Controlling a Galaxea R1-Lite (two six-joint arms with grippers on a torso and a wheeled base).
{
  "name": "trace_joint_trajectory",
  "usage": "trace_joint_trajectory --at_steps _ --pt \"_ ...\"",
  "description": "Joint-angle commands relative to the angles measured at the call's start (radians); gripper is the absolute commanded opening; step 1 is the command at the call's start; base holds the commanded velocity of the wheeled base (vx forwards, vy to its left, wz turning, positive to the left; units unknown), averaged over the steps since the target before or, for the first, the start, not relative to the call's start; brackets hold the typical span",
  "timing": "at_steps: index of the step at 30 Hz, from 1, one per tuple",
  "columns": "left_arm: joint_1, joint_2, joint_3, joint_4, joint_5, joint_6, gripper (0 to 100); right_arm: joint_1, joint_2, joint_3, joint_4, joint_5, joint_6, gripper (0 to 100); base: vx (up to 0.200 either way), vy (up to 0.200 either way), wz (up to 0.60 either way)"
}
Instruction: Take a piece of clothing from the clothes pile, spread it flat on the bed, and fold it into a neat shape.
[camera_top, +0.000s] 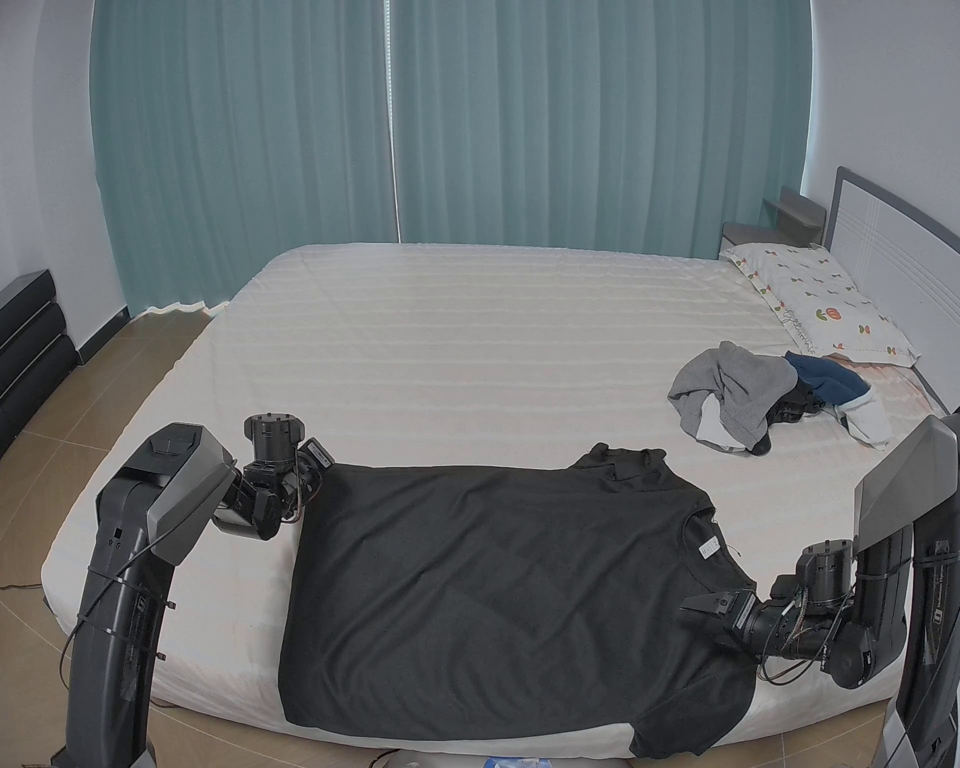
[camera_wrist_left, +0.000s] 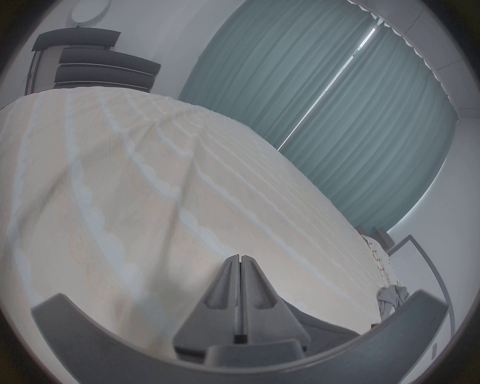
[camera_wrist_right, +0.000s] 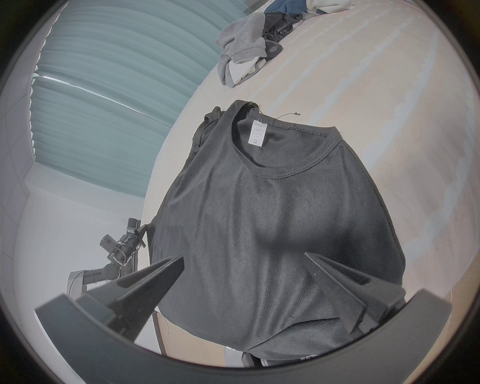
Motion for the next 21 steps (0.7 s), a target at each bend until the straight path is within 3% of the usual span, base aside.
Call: trace_joint_trajectory --at_steps 1,10,21 --pt "0.004 0.013 -0.022 -0.012 0.004 -0.004 0 0.002 0.001 0.000 -0.018 -0.001 0.000 100 0.000 0.000 0.00" --pt "0.008 0.039 -0.051 -0.110 0.021 -0.001 0 0.002 0.001 0.000 -0.018 -0.001 0.000 100 0.000 0.000 0.00" --pt "0.037 0.069 -0.127 -0.101 0.061 0.001 0 0.003 0.001 0.000 -0.018 -0.001 0.000 100 0.000 0.000 0.00"
